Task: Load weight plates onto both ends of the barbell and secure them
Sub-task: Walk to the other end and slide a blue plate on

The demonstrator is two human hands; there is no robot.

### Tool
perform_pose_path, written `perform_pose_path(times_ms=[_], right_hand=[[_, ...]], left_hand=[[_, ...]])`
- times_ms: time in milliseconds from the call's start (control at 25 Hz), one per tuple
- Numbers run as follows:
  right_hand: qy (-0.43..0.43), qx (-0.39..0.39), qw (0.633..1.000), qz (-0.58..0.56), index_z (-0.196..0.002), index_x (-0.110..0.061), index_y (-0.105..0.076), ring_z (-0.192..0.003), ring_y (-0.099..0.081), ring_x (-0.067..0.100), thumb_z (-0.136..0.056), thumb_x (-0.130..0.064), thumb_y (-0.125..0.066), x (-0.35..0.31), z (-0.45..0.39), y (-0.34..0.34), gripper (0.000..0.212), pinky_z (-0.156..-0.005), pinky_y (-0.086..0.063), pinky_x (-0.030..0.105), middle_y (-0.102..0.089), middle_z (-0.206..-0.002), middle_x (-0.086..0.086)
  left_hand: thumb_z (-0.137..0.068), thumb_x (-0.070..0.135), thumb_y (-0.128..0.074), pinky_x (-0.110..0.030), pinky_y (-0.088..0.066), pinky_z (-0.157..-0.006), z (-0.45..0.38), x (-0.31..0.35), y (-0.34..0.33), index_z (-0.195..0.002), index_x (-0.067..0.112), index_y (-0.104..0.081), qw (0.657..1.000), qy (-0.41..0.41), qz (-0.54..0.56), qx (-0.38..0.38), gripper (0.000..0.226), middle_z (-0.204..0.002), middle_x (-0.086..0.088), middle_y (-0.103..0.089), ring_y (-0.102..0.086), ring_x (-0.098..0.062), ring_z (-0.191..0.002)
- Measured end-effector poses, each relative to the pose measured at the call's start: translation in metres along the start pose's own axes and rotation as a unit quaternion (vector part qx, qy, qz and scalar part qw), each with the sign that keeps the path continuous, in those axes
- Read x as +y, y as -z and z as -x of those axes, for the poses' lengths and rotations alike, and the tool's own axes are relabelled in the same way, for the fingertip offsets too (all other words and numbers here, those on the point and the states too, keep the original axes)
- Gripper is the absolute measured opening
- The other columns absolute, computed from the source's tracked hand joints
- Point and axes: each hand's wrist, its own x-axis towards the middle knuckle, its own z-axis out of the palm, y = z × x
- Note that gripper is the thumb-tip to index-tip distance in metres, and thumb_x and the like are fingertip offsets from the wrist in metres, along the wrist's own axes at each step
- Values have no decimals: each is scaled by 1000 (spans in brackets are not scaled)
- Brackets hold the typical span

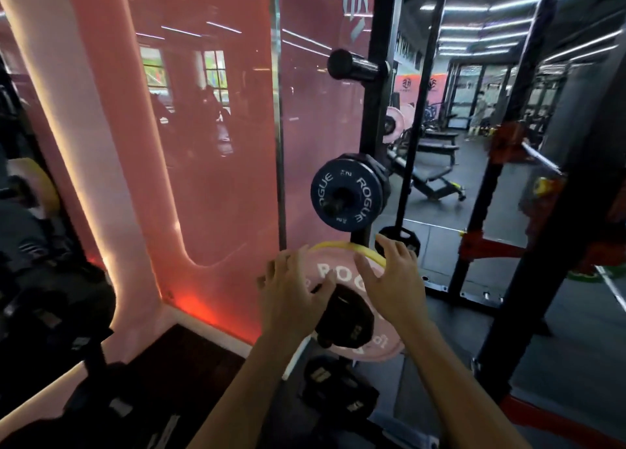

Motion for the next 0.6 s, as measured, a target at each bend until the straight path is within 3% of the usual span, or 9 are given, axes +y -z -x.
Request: perform_pose_path(times_ms=[200, 440, 600], right_hand=[[-17, 23, 999, 20, -138, -17, -50, -116, -50, 30, -92, -53, -52, 6, -64, -39, 58, -90, -47, 43, -58, -127, 9], [-76, 62, 992, 74, -141, -18, -46, -121, -46, 30, -93, -54, -52, 31, -103, -60, 60, -94, -43, 41, -55, -131, 9], [-109, 90, 984, 111, -142, -19, -44, -120, -46, 29, -94, -56, -50, 35, -123, -67, 61, -94, -43, 41, -55, -132, 8]], left_hand=[[-87, 56, -61, -27, -15, -86, -86, -29, -25, -140, 27, -47, 999, -3, 33, 28, 63, -134, -1, -50, -38, -19, -122], [-80, 72, -41, -38, -26, -94, -165, -48, -71, -136, 27, -50, 997, -48, 66, 6, 72, -130, 0, -54, -44, -22, -123], [-86, 71, -40, -47, -32, -99, -205, -59, -96, -136, 30, -46, 993, -82, 83, -9, 65, -128, 0, -54, -44, -25, -123]])
